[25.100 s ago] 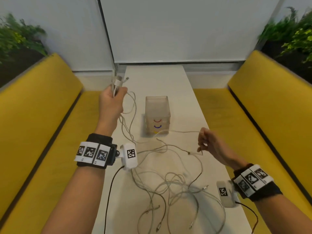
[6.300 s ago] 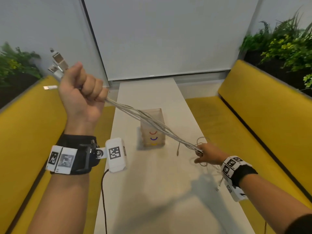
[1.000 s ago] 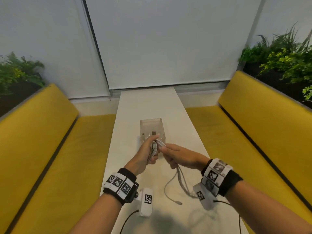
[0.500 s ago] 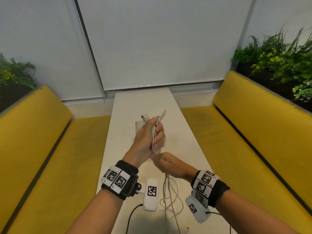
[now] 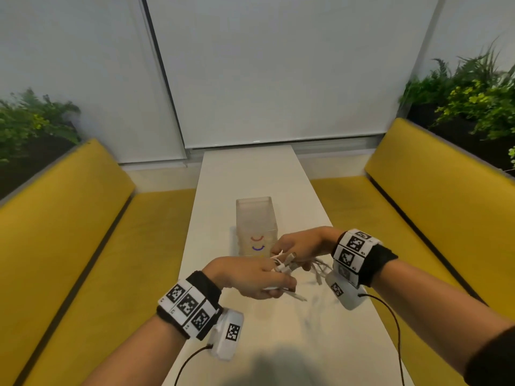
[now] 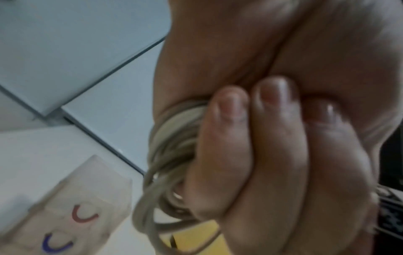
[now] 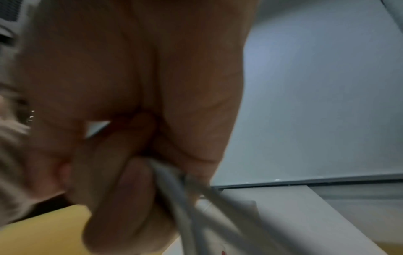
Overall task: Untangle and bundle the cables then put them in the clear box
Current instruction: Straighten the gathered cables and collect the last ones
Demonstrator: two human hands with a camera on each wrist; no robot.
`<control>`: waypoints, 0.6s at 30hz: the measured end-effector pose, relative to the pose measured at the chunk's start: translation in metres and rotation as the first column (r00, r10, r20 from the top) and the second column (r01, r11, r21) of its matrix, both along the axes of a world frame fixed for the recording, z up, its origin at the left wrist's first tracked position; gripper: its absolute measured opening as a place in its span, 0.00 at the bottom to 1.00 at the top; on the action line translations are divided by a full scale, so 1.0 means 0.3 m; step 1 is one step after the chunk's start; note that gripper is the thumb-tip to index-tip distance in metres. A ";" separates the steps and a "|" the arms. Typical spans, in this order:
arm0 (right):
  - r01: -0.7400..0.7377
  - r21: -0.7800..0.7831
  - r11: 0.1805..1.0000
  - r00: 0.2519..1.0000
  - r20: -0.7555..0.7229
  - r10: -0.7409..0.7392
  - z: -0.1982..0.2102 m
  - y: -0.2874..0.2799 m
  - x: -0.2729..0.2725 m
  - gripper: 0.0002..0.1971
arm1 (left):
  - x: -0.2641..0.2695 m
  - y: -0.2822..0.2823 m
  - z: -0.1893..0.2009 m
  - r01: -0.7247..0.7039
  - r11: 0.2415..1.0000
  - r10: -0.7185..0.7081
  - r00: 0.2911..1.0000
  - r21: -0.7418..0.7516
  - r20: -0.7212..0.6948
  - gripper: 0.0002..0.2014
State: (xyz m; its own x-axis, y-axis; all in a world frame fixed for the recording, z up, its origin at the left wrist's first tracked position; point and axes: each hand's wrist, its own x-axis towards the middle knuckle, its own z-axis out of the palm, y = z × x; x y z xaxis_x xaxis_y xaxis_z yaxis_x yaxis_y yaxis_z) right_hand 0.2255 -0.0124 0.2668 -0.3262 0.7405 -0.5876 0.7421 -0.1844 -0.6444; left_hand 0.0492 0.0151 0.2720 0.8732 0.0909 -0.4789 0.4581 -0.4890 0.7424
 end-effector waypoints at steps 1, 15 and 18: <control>0.020 -0.001 1.000 1.000 -0.008 -0.020 0.005 0.004 -0.001 0.05 | 0.004 0.005 -0.007 -0.042 0.998 0.042 0.999 0.047 0.006 0.22; 0.303 0.058 0.951 0.922 -0.272 -0.277 0.059 -0.032 -0.005 0.06 | 0.040 0.074 -0.134 -0.306 0.838 0.164 0.931 0.453 0.326 0.13; 0.477 0.093 0.874 0.820 -0.404 -0.405 0.040 -0.041 0.004 0.05 | 0.053 0.078 -0.149 -0.440 0.787 0.262 0.873 0.433 0.411 0.12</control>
State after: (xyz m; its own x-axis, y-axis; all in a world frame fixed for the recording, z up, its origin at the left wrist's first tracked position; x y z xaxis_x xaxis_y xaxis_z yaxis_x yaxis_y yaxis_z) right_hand 0.2267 -0.0247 0.2790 -0.0991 0.9373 -0.3342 0.3178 -0.2884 -0.9032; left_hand 0.0652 0.0385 0.2275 0.8230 0.5679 0.0140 0.4593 -0.6797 0.5719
